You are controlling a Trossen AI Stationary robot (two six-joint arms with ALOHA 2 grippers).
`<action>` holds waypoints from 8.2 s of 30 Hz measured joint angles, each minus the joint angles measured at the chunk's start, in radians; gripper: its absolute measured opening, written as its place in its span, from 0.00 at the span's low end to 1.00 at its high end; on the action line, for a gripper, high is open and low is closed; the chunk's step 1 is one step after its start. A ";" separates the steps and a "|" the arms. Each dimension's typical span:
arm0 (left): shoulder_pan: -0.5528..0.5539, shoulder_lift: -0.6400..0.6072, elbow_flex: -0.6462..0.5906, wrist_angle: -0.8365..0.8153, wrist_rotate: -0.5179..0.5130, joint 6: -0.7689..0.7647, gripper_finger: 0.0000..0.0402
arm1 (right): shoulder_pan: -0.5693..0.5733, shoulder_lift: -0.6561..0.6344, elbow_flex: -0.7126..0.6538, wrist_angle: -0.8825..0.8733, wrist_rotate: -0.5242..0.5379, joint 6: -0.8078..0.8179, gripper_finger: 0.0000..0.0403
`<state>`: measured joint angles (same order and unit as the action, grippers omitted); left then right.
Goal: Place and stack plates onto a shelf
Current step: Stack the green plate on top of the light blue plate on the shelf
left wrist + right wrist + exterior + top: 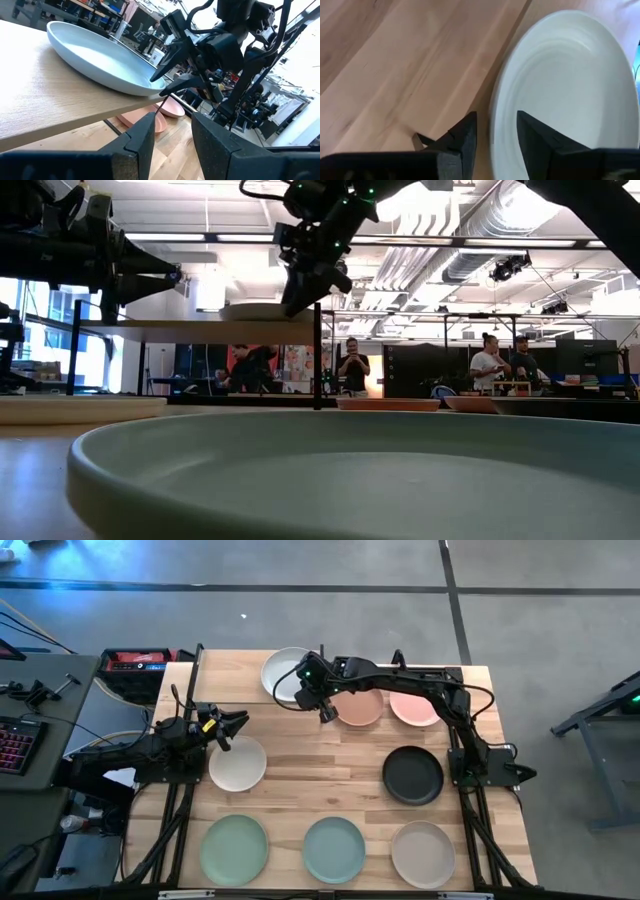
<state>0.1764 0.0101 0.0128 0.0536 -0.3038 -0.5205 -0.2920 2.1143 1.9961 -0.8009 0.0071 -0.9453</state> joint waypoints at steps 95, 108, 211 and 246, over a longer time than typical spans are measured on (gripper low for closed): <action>-0.326 0.755 0.787 -0.853 0.563 0.162 0.30 | 0.462 -0.087 0.331 -0.368 0.181 0.939 0.28; -0.571 1.019 0.787 -0.850 0.543 0.026 0.30 | 0.462 -0.087 0.330 -0.455 0.176 0.937 0.28; -0.279 1.313 1.100 -1.021 0.159 -0.264 0.00 | 0.454 -0.057 0.330 -0.523 0.229 1.563 0.28; -0.260 1.309 1.255 -0.999 0.066 -0.103 0.00 | 0.416 -0.036 0.330 -0.652 0.227 1.679 0.02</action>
<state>-0.0834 1.3193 1.2678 -0.9458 -0.2375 -0.6235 0.1240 2.0783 2.3260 -1.4530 0.2336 0.7337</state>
